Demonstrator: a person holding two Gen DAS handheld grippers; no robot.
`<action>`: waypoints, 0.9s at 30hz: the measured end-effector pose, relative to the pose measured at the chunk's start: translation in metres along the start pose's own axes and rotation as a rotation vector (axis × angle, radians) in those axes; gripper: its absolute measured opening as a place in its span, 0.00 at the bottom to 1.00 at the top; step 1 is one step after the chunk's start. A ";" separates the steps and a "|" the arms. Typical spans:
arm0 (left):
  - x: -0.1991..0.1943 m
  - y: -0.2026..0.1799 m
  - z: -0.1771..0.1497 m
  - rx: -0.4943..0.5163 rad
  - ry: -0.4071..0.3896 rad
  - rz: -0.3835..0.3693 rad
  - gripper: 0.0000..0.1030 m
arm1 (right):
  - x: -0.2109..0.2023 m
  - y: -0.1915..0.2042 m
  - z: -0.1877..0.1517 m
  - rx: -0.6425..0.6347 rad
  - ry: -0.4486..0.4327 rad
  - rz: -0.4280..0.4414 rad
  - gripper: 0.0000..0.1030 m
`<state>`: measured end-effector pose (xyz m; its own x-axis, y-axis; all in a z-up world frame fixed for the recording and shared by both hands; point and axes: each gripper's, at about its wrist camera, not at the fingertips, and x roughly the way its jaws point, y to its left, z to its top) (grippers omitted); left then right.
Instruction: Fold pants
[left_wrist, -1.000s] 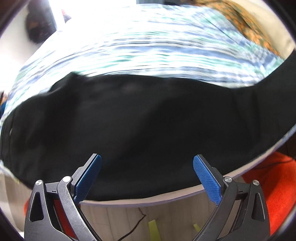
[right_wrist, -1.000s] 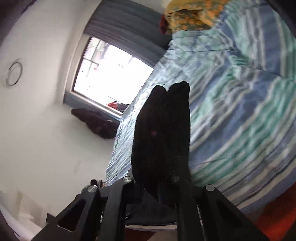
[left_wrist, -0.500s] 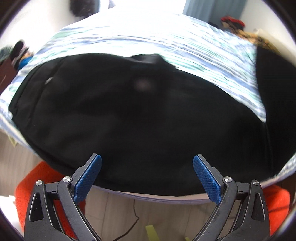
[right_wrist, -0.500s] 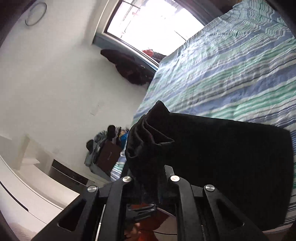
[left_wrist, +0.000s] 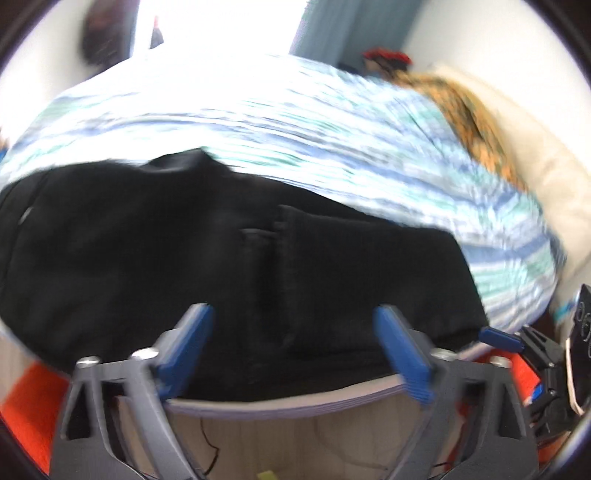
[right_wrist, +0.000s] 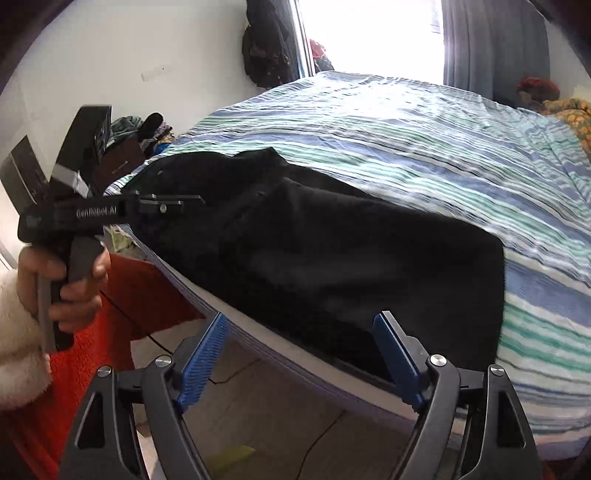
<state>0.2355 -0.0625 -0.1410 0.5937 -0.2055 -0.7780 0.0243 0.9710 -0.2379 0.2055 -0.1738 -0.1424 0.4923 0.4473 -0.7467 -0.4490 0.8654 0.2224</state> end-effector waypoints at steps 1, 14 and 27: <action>0.009 -0.008 0.001 0.029 0.029 0.004 0.64 | -0.002 -0.008 -0.011 0.041 0.009 0.000 0.79; 0.046 -0.018 0.002 0.029 0.130 0.086 0.12 | -0.025 -0.042 -0.019 0.151 -0.061 -0.027 0.79; 0.039 -0.005 -0.006 0.022 0.161 0.145 0.12 | -0.019 -0.043 -0.018 0.121 -0.048 -0.045 0.79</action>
<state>0.2535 -0.0760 -0.1738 0.4561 -0.0783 -0.8865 -0.0337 0.9939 -0.1051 0.2018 -0.2235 -0.1491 0.5462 0.4152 -0.7275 -0.3340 0.9044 0.2653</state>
